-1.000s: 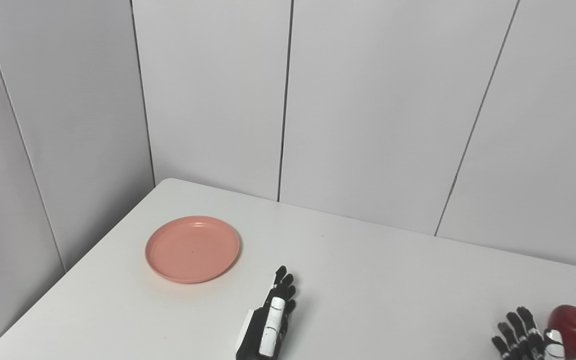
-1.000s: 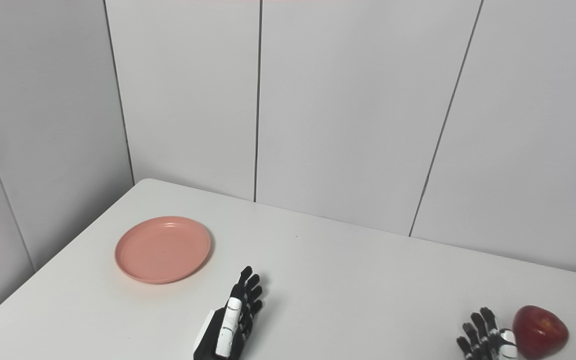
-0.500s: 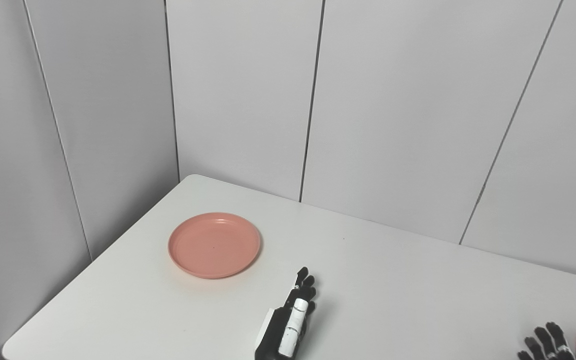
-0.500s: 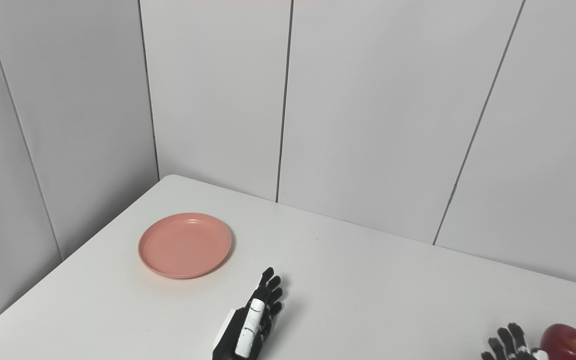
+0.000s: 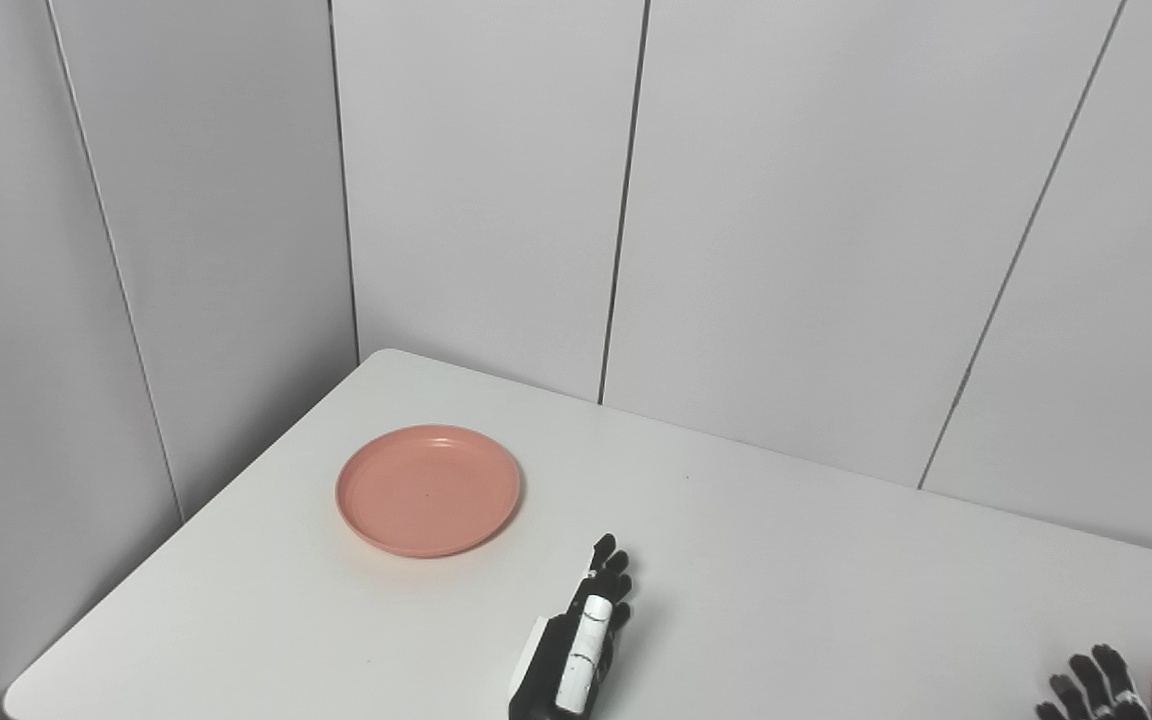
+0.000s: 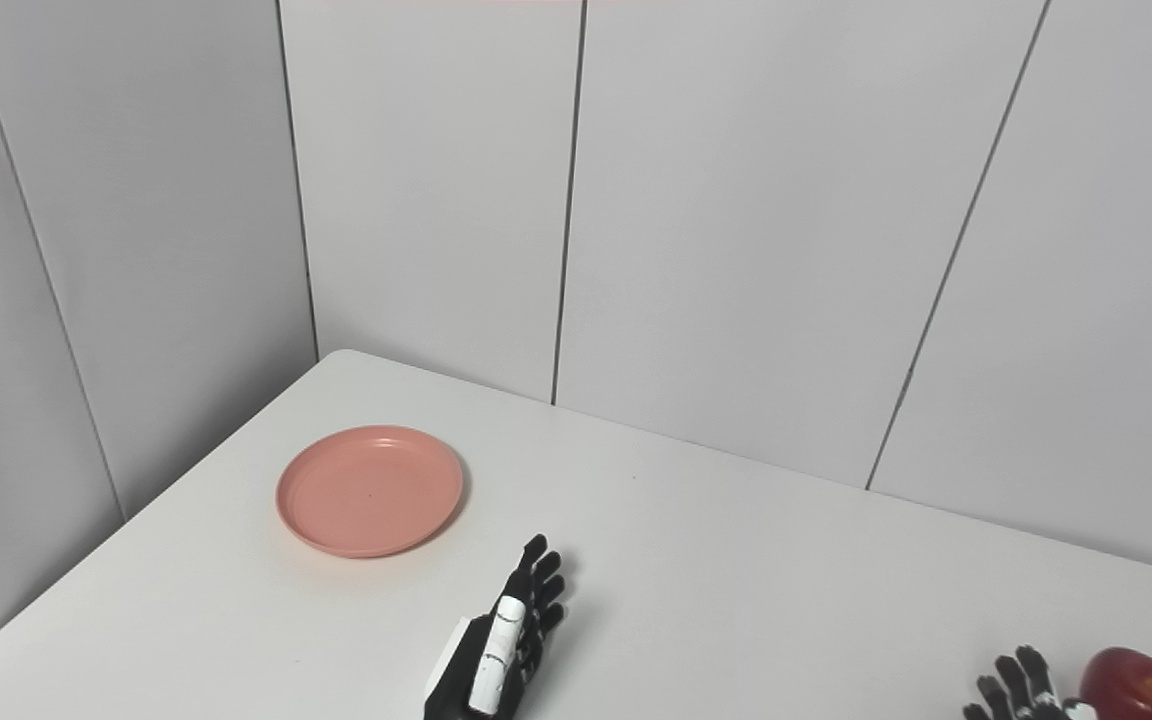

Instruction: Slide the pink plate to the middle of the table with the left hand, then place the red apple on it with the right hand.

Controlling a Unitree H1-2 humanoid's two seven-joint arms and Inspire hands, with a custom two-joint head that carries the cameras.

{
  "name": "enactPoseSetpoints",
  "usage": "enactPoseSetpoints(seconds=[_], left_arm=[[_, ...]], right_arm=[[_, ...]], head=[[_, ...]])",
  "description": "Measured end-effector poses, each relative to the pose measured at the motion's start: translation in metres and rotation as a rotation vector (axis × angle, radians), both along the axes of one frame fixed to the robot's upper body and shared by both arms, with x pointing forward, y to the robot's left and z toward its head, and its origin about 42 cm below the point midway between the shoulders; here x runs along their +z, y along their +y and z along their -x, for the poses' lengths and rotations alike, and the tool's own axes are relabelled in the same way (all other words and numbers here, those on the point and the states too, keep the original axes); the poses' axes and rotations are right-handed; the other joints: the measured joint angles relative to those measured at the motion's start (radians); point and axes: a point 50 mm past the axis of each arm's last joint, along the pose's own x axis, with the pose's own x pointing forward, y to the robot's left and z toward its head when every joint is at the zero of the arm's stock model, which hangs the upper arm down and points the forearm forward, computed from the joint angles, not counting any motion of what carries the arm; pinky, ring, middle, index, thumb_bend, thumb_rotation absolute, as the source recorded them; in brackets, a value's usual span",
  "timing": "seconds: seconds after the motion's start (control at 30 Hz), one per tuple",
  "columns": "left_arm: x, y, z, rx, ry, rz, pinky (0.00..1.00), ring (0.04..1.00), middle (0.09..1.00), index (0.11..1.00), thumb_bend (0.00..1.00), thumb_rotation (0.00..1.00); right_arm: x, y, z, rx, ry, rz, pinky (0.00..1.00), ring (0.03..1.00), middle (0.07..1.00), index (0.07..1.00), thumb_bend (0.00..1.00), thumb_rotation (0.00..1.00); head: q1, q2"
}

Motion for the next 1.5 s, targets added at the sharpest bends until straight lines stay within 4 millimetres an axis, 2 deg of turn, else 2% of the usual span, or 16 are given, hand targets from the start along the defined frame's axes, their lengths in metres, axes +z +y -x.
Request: enactPoseSetpoints(seconds=[0.27,0.6,0.7,0.93,1.17,1.33,1.5], left_arm=[[0.003,0.003,0.002,0.000,-0.003,0.015,1.00,0.998,1.000,1.000,0.78,0.94],[0.009,0.020,0.002,0.031,-0.007,-0.027,1.00,0.971,0.979,1.000,0.81,0.92],[0.012,0.027,0.000,0.049,-0.013,-0.027,1.00,0.948,0.950,0.997,0.79,0.96],[0.039,0.040,-0.023,0.001,-0.097,-0.067,0.97,0.887,0.895,0.956,0.82,0.95],[0.062,0.058,-0.036,0.032,-0.151,-0.100,0.98,0.907,0.896,0.953,0.83,0.94],[0.088,0.069,-0.049,0.054,-0.207,-0.087,0.98,0.910,0.908,0.960,0.84,0.95],[0.099,0.078,-0.056,0.058,-0.224,-0.093,0.91,0.858,0.865,0.885,0.85,0.98]], right_arm=[[0.002,0.005,0.002,-0.015,-0.006,0.005,1.00,1.000,1.000,1.000,0.89,1.00],[0.002,0.008,0.002,-0.013,-0.006,0.011,1.00,1.000,1.000,1.000,0.87,1.00],[0.002,0.008,0.003,-0.013,-0.005,0.011,1.00,1.000,1.000,1.000,0.86,1.00],[0.002,0.011,0.003,-0.017,-0.005,0.009,1.00,1.000,1.000,1.000,0.86,1.00],[0.002,0.011,0.004,-0.014,-0.004,0.012,1.00,1.000,1.000,1.000,0.85,1.00],[0.002,0.011,0.004,-0.015,-0.005,0.012,1.00,1.000,1.000,1.000,0.84,1.00],[0.002,0.012,0.004,-0.014,-0.005,0.011,1.00,1.000,1.000,1.000,0.82,1.00]], head=[[-0.015,0.003],[-0.021,0.000],[-0.023,0.000],[-0.025,0.000],[-0.025,0.000],[-0.029,-0.002],[-0.032,-0.006]])
